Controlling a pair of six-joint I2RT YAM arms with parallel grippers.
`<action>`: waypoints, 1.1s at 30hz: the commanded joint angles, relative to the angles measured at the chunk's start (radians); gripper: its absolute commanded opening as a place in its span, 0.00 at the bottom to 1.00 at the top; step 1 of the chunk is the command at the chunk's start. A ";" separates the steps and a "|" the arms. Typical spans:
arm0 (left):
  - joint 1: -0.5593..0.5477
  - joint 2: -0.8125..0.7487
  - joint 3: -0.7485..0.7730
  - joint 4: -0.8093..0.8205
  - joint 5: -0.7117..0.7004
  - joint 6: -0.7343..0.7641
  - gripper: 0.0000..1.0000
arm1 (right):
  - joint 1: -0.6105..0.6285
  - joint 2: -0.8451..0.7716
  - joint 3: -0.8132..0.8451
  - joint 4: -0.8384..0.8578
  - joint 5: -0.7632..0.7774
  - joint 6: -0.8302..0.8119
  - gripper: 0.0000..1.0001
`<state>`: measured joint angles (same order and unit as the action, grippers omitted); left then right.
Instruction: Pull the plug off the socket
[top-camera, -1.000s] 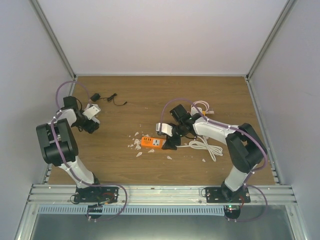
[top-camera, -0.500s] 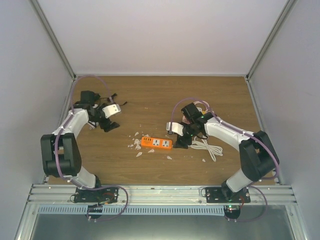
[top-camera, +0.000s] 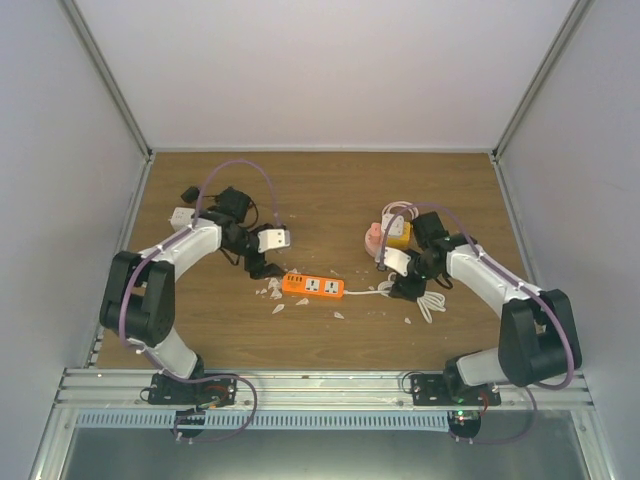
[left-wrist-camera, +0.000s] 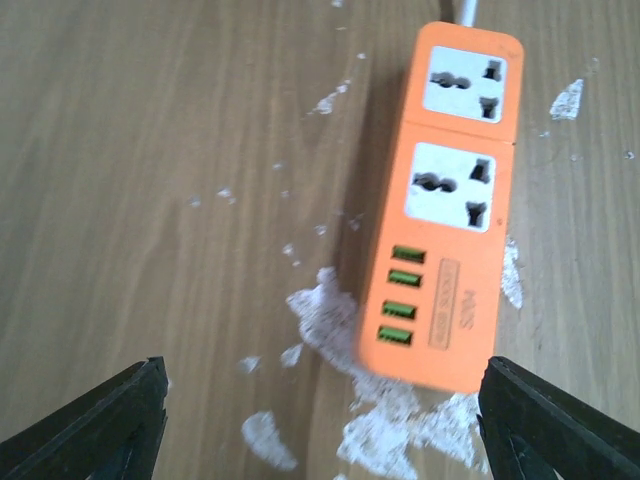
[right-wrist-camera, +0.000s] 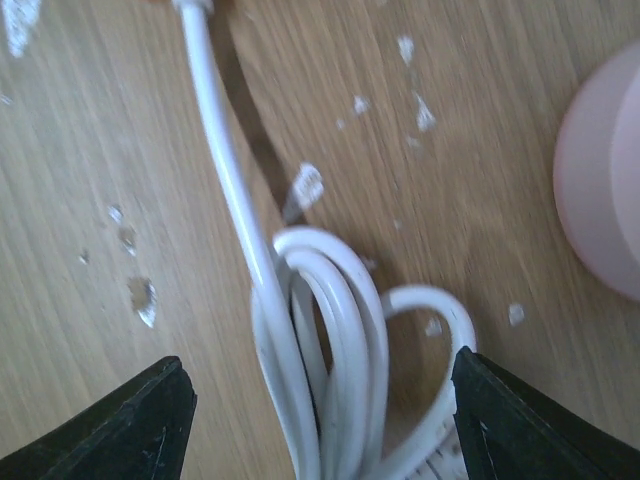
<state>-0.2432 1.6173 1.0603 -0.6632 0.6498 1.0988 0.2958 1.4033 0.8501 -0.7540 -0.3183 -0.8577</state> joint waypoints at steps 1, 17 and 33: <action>-0.065 0.063 0.004 0.034 0.018 -0.019 0.85 | -0.068 -0.015 -0.029 -0.011 0.041 -0.064 0.71; -0.191 0.154 -0.021 0.023 -0.057 0.061 0.65 | -0.234 0.060 -0.099 0.054 0.073 -0.167 0.55; -0.424 0.249 0.005 0.064 0.059 -0.019 0.51 | -0.477 -0.040 -0.200 -0.022 0.143 -0.371 0.41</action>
<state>-0.5716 1.8145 1.0645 -0.6113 0.6659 1.1275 -0.1219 1.4063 0.6949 -0.7265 -0.2871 -1.1244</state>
